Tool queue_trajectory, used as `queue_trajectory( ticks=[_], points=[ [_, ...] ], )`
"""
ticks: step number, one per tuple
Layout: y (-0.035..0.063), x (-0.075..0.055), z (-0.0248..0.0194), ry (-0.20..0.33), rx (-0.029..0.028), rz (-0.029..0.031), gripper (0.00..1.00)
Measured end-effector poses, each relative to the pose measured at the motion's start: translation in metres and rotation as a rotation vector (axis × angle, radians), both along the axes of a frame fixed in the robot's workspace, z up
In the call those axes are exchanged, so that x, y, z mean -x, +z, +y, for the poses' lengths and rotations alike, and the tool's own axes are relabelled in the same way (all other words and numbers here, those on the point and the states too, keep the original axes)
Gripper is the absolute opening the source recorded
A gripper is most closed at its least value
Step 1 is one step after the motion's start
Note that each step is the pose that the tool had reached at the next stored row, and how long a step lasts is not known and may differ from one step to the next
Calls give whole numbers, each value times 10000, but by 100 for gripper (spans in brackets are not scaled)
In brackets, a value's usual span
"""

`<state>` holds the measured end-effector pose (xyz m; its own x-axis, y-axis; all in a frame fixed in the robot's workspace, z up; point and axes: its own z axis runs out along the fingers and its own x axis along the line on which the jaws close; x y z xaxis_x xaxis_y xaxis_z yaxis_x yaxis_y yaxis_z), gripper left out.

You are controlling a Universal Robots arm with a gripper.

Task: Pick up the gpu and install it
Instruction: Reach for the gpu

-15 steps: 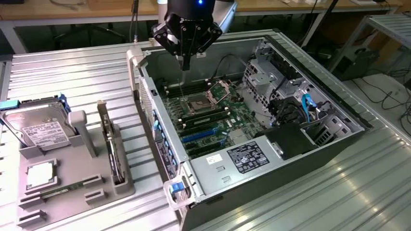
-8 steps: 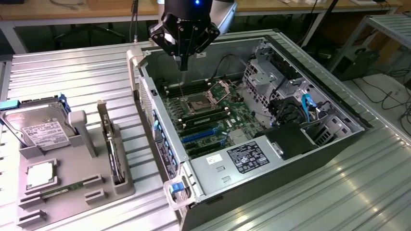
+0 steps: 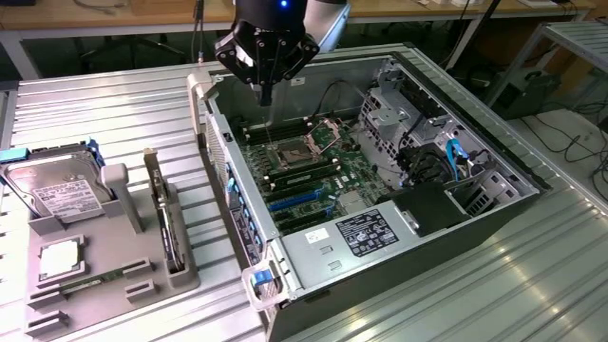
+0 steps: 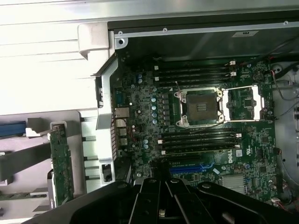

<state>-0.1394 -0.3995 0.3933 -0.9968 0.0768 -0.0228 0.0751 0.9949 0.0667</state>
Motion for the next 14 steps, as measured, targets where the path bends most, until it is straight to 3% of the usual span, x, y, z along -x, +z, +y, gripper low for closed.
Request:
queue_trajectory(
  ticks=[14],
  points=[
    [0, 76, -2, 0, 1, 0, 11]
  ],
)
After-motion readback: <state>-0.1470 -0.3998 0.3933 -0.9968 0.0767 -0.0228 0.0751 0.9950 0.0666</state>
